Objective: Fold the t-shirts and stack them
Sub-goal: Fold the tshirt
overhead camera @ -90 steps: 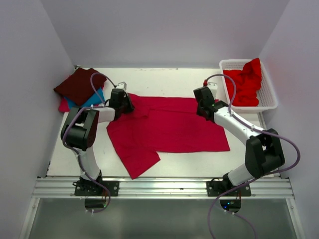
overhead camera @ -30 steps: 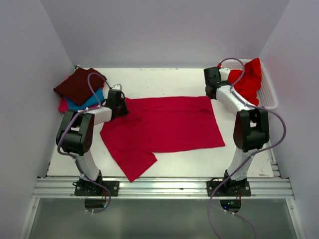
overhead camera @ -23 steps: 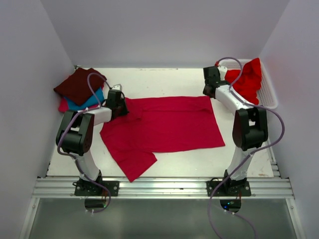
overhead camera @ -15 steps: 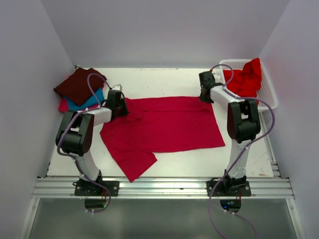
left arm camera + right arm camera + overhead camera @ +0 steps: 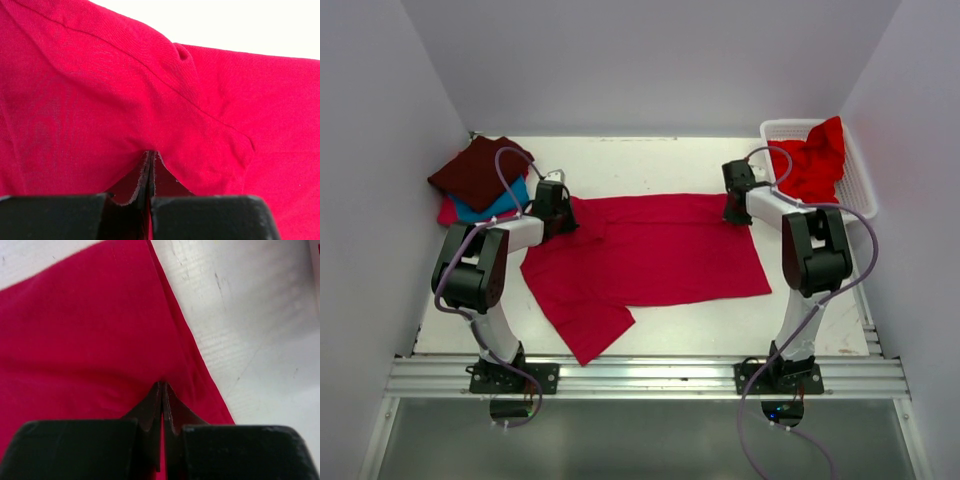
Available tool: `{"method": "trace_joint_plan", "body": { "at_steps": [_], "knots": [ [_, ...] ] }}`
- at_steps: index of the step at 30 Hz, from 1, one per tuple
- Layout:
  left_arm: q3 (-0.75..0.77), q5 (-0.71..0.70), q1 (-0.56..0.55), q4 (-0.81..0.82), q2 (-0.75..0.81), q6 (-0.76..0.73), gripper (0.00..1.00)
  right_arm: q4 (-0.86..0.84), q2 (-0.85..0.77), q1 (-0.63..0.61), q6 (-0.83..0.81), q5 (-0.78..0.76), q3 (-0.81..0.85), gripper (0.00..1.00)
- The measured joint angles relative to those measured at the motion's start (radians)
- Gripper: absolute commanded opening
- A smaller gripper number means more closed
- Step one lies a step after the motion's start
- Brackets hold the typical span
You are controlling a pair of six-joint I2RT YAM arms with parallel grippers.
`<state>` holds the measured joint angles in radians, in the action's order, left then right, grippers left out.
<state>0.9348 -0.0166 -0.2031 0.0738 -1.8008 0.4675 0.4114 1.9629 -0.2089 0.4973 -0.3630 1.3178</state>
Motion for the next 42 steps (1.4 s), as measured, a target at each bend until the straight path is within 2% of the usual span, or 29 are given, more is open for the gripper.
{"method": "trace_joint_plan", "body": {
  "at_steps": [16, 17, 18, 19, 20, 21, 22, 23, 26, 28, 29, 34, 42],
  "knots": [
    [-0.002, 0.02, 0.0, 0.0, 0.002, 0.0, 0.0, -0.066, -0.128, 0.0, 0.019, 0.021, -0.186, 0.0],
    [-0.008, 0.025, 0.0, 0.001, 0.008, 0.0, 0.06, -0.068, -0.147, -0.002, 0.019, 0.025, -0.202, 0.0],
    [-0.024, 0.032, 0.0, 0.003, 0.023, -0.001, 0.14, -0.068, -0.175, -0.005, 0.018, 0.025, -0.224, 0.05],
    [-0.046, 0.038, 0.0, 0.0, 0.048, -0.007, 0.23, -0.072, -0.219, -0.011, 0.018, 0.023, -0.256, 0.14],
    [-0.071, 0.04, -0.003, -0.006, 0.082, -0.015, 0.32, -0.068, -0.274, -0.021, 0.016, 0.019, -0.291, 0.31],
    [-0.096, 0.039, -0.007, -0.019, 0.127, -0.021, 0.38, -0.066, -0.338, -0.033, 0.013, 0.014, -0.323, 0.38],
    [-0.114, 0.035, -0.013, -0.032, 0.179, -0.025, 0.52, -0.063, -0.408, -0.047, 0.007, 0.013, -0.348, 0.44],
    [-0.129, 0.032, -0.023, -0.045, 0.237, -0.032, 0.57, -0.063, -0.462, -0.057, 0.0, 0.014, -0.364, 0.53],
    [-0.14, 0.024, -0.061, -0.087, 0.413, -0.036, 0.68, -0.052, -0.658, -0.088, -0.014, 0.015, -0.396, 0.59],
    [-0.14, 0.018, -0.089, -0.119, 0.521, -0.032, 0.66, -0.047, -0.758, -0.094, -0.019, 0.014, -0.41, 0.6],
    [-0.141, 0.018, -0.101, -0.14, 0.563, -0.024, 0.62, -0.04, -0.799, -0.095, -0.02, 0.015, -0.423, 0.61],
    [-0.185, 0.021, -0.175, -0.28, 0.666, 0.034, 0.52, 0.048, -0.911, -0.1, -0.018, 0.022, -0.509, 0.64],
    [-0.291, 0.127, -0.352, -0.585, 0.774, 0.154, 0.5, 0.201, -1.014, -0.101, 0.003, 0.042, -0.555, 0.66]
  ]
}}
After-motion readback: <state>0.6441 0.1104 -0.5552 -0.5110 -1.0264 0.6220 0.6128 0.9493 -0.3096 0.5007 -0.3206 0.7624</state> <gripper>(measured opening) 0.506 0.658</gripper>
